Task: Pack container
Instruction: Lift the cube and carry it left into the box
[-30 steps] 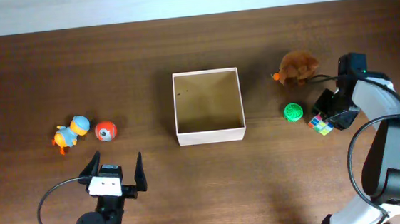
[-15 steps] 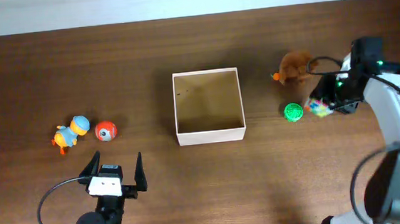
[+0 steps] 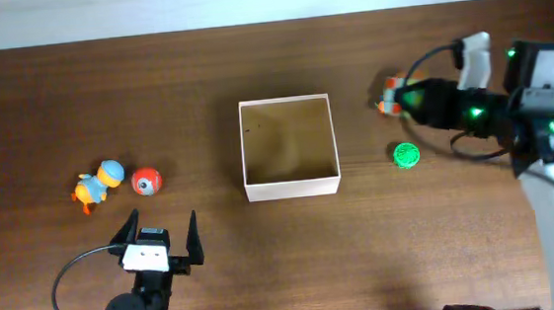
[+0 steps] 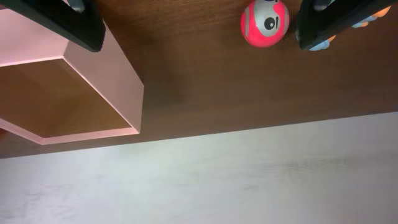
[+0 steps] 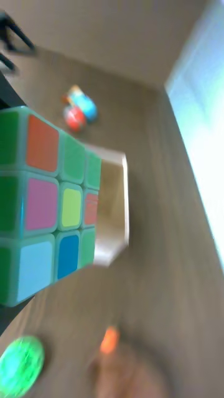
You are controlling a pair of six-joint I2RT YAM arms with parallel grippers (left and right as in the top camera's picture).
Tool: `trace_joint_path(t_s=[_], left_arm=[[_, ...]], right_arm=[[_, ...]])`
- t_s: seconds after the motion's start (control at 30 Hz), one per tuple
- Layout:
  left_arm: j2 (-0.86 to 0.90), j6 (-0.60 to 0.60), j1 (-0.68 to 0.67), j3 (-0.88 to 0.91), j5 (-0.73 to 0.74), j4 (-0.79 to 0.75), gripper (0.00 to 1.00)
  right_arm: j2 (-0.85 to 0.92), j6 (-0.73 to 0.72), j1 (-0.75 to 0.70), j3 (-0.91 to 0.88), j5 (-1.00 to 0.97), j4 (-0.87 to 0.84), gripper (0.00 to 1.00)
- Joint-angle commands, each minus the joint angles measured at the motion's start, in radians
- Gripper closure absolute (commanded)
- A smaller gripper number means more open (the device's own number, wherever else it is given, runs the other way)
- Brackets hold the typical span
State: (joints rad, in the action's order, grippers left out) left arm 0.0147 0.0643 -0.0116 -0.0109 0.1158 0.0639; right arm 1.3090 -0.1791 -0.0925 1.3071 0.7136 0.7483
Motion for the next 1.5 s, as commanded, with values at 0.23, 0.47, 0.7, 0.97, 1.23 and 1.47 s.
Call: trace_joint_path(t_s=[0.23,0.47,0.7,0.97,1.23,1.47], left_arm=[[-0.009,0.019,0.006,0.002,0.000,0.005,0.01],[-0.009,0.020,0.006,0.002,0.000,0.005,0.01],[-0.009,0.019,0.006,0.002,0.000,0.005,0.01],[-0.009,0.019,0.006,0.002,0.000,0.005,0.01],[-0.009,0.019,0.006,0.002,0.000,0.005,0.01],[-0.009,0.019,0.006,0.002,0.000,0.005,0.01]], right_arm=[[0.040,0.005,0.445,0.023,-0.238,-0.150,0.46],[0.217,-0.048,0.618,0.023,-0.602,-0.170,0.47],[0.405,-0.066,0.634,0.023,-0.724,-0.193,0.49],[0.465,-0.127,0.634,0.023,-0.893,-0.265,0.46],[0.465,-0.227,0.634,0.023,-1.061,-0.299,0.47],[0.501,-0.231,0.634,0.023,-1.065,-0.327,0.47]])
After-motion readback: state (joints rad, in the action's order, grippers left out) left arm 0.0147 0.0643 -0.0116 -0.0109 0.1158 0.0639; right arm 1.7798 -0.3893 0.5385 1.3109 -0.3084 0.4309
